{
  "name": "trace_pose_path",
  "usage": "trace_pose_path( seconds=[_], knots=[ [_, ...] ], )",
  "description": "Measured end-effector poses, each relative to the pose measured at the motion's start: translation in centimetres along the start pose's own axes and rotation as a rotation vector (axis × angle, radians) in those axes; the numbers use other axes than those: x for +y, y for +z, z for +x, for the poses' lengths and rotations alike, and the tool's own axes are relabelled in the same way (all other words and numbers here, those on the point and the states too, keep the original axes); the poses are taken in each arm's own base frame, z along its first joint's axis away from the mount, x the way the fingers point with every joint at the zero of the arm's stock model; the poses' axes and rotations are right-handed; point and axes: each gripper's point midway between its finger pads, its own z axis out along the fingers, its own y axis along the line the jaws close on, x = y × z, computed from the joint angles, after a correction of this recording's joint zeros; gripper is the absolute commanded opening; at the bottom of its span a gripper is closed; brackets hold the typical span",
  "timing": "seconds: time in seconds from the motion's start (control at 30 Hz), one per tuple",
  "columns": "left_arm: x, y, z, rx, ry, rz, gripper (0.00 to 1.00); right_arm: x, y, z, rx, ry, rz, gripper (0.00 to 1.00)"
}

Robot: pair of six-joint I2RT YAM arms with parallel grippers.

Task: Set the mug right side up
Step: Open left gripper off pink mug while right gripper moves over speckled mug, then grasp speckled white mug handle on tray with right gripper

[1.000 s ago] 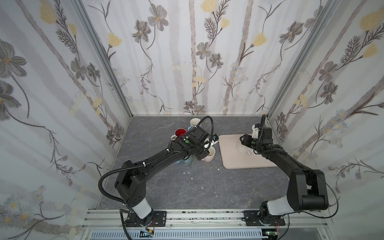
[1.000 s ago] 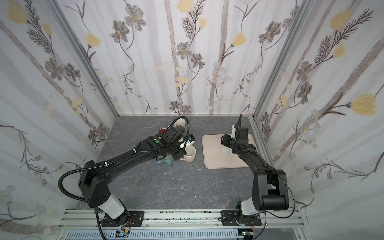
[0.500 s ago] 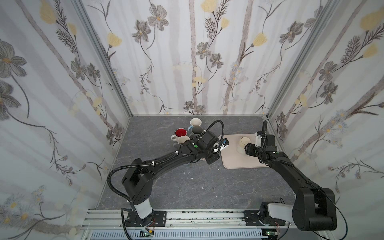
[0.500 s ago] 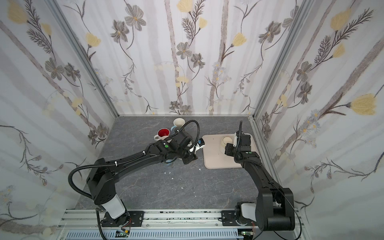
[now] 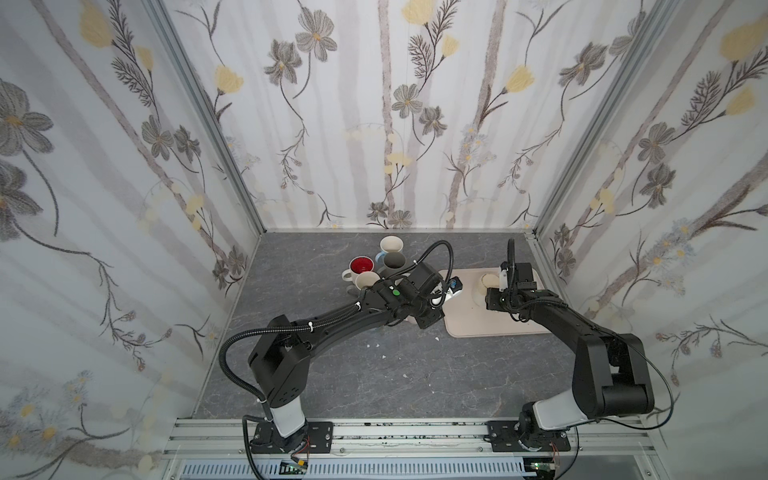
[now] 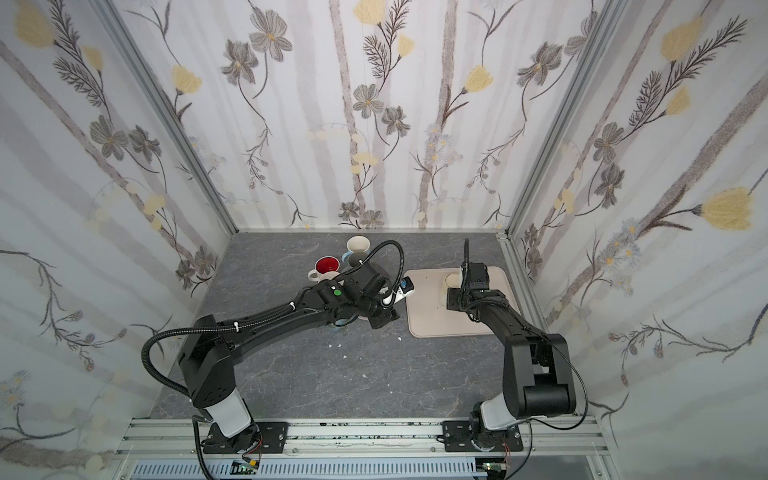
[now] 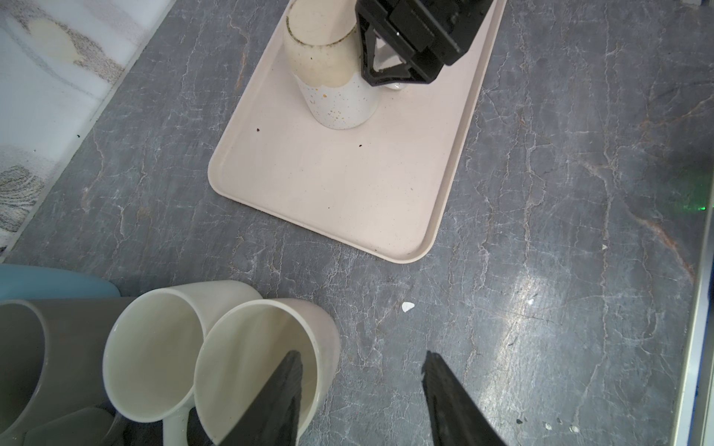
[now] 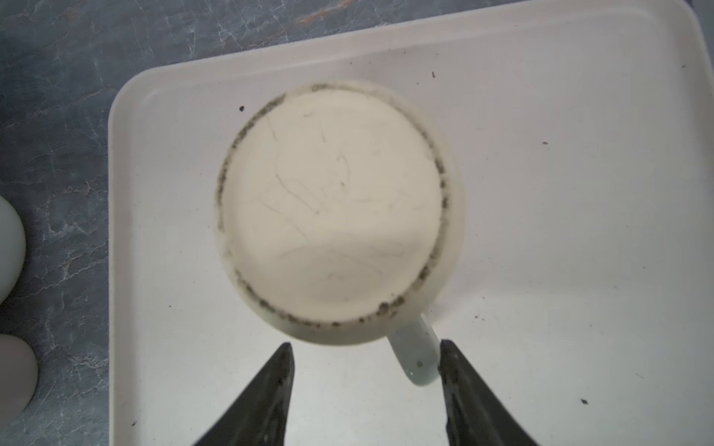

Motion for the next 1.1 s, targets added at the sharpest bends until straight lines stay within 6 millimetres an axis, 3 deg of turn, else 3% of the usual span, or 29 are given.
trace_pose_path(
  seconds=[0.37,0.7,1.1],
  knots=[
    [0.4,0.2,0.3,0.016,0.000,-0.022,0.52,1.3,2.4,1.2,0.065,-0.057,0.010,0.28],
    [0.5,0.4,0.5,0.024,0.000,-0.029,0.53,1.3,2.3,1.0,0.064,-0.100,0.064,0.03],
    [1.9,-0.7,0.5,0.008,-0.013,-0.119,0.57,3.0,-4.5,-2.2,-0.157,-0.069,-0.040,0.00]
  ],
)
